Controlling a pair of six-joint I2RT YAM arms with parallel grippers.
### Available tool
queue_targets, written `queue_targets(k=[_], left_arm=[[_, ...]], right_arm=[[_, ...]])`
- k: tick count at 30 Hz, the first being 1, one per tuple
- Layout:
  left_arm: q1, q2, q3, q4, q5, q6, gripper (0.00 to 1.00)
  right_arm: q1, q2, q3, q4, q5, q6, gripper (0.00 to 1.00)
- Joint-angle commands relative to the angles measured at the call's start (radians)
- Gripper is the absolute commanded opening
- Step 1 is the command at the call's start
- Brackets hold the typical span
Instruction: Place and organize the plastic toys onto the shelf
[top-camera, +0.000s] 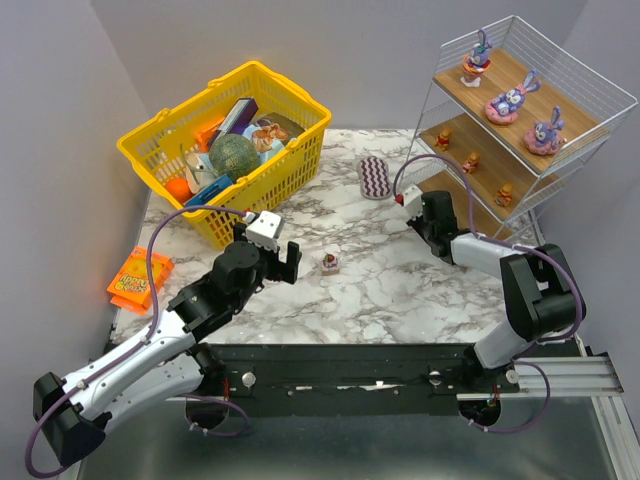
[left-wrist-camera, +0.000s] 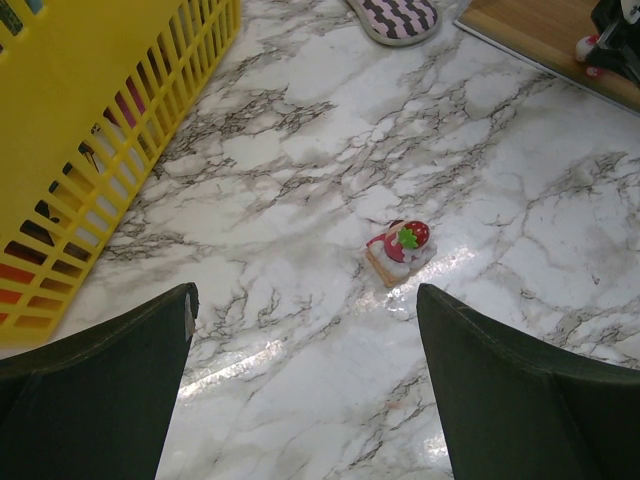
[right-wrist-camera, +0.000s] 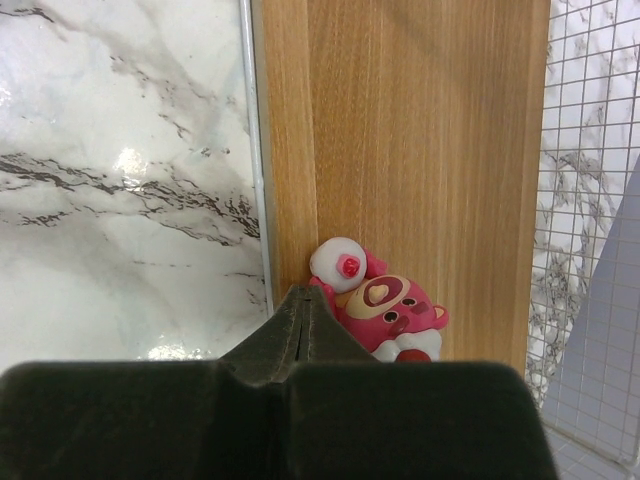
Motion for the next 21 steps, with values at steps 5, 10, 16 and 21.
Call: queue_targets(k=[5,10,16,21], left_arm=[[0.009,-0.013,-0.011,0.024,-0.011,0.001,0.99],[0.009,-0.013,-0.01,0.024,-0.008,0.001,0.99],[0.009,-0.014,-0.01,0.023,-0.006,0.002,0.99],[0.009,-0.016,-0.01,0.026,-0.006,0.001,0.99]], right_arm=[[0.002,0.003,0.013,-0.021,0.035,-0.024,0.01],[0.002,-0.004,0.002,-0.026,0.04,-0.026,0.01],[0.002,-0.009,-0.012,-0.026,0.069,-0.029,0.01],[0.002,-0.029,-0.029,-0.026,0.06,-0.037,0.01]])
